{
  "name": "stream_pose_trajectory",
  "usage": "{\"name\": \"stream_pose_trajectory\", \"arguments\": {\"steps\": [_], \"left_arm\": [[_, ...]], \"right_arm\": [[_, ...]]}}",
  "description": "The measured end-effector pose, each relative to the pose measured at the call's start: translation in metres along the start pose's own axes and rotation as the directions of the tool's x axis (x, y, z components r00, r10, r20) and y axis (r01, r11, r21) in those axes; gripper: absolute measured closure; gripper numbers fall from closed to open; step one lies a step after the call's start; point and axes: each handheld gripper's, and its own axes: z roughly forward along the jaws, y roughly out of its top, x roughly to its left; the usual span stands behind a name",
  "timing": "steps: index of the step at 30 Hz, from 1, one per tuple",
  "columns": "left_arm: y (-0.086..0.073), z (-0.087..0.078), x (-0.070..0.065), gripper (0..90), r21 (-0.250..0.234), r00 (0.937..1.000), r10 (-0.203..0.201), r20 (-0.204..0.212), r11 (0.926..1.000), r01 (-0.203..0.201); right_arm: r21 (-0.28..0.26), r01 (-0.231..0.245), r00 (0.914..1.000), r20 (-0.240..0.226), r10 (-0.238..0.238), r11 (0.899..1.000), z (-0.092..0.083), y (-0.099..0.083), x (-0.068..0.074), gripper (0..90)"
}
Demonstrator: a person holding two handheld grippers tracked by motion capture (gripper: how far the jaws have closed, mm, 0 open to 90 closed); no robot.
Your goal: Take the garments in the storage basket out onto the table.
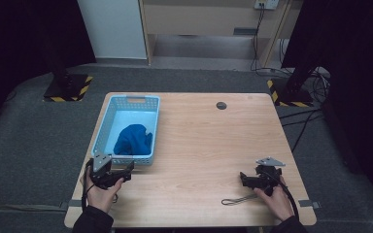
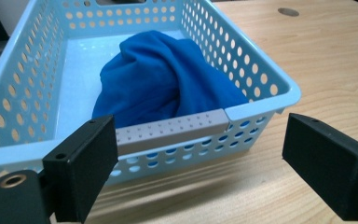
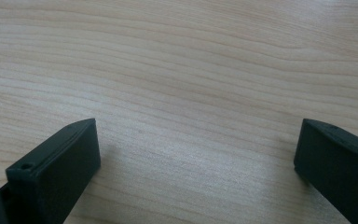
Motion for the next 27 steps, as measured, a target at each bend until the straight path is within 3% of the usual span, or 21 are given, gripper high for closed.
{"name": "stream_pose_trajectory", "arguments": {"steps": [27], "left_arm": [[0.009, 0.011, 0.007, 9.5, -0.012, 0.9998, -0.001, -0.022, 0.9999, 0.001]], "right_arm": [[0.0, 0.0, 1.0, 0.0, 0.0, 1.0, 0.0, 0.0, 0.0, 0.4]]}}
